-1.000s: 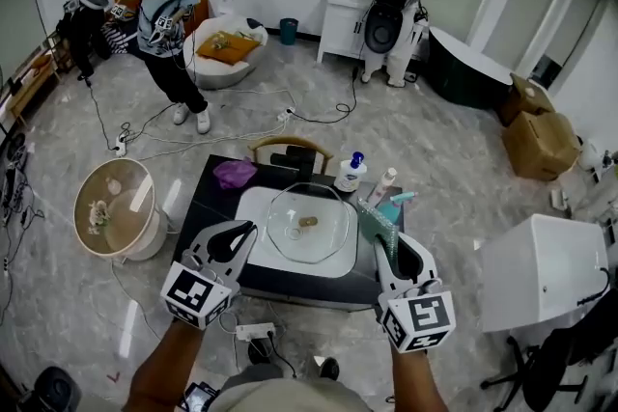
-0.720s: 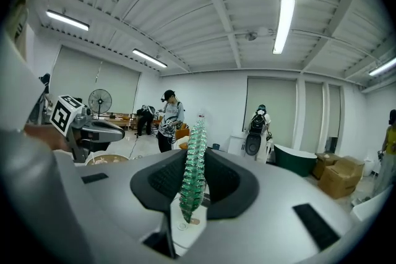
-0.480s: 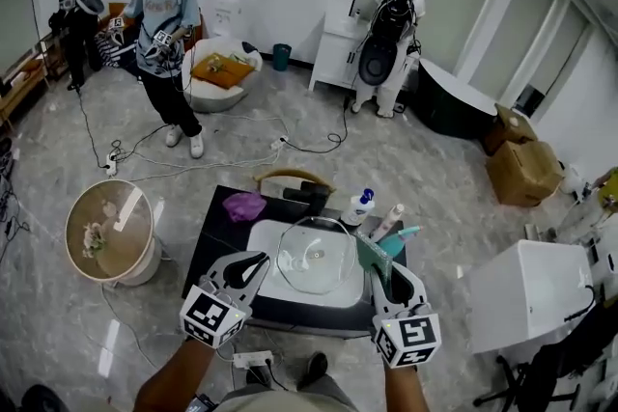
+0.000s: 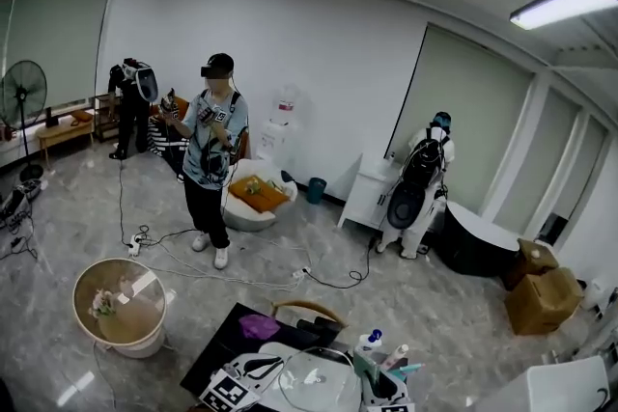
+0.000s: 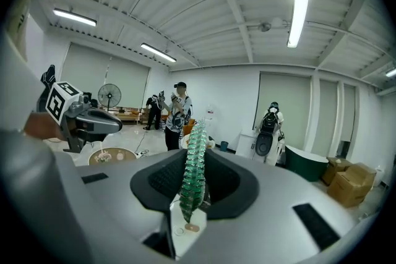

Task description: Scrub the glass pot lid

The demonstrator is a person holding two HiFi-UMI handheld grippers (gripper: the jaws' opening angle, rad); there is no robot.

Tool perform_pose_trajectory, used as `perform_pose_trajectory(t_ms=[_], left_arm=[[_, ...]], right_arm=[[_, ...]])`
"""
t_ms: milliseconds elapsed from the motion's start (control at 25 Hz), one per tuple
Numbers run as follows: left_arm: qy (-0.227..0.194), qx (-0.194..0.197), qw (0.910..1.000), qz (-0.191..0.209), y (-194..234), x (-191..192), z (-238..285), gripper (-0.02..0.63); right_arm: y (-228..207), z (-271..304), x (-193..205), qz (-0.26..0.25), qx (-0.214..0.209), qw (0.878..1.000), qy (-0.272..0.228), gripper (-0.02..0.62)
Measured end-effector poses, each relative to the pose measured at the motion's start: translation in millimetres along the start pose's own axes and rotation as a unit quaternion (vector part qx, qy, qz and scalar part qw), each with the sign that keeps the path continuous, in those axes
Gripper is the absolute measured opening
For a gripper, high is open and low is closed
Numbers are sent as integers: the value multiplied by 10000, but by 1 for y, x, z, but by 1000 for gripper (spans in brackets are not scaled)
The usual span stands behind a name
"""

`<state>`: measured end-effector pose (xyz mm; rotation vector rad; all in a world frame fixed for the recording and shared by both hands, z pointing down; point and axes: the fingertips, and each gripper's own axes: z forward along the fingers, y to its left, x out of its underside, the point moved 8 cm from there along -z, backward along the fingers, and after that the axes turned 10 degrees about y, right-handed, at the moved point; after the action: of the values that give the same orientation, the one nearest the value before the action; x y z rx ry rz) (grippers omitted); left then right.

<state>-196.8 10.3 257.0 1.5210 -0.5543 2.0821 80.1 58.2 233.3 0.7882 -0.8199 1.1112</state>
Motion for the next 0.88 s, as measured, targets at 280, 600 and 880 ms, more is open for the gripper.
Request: perform_pose_trajectory(t_ms=[280,600,880], left_arm=[[130,-394,9990,192,11,13,57,35],[642,-566,9963,-115,9,35,98,35],[914,-746,9913,-588,17,57,125,35]], right_arm=[[-52,60,21,-89,-190,9996,-183,87],[-79,123,46,-9,-548,9984,130,87],[-84,184,80,-24,-775,9955,549,87]])
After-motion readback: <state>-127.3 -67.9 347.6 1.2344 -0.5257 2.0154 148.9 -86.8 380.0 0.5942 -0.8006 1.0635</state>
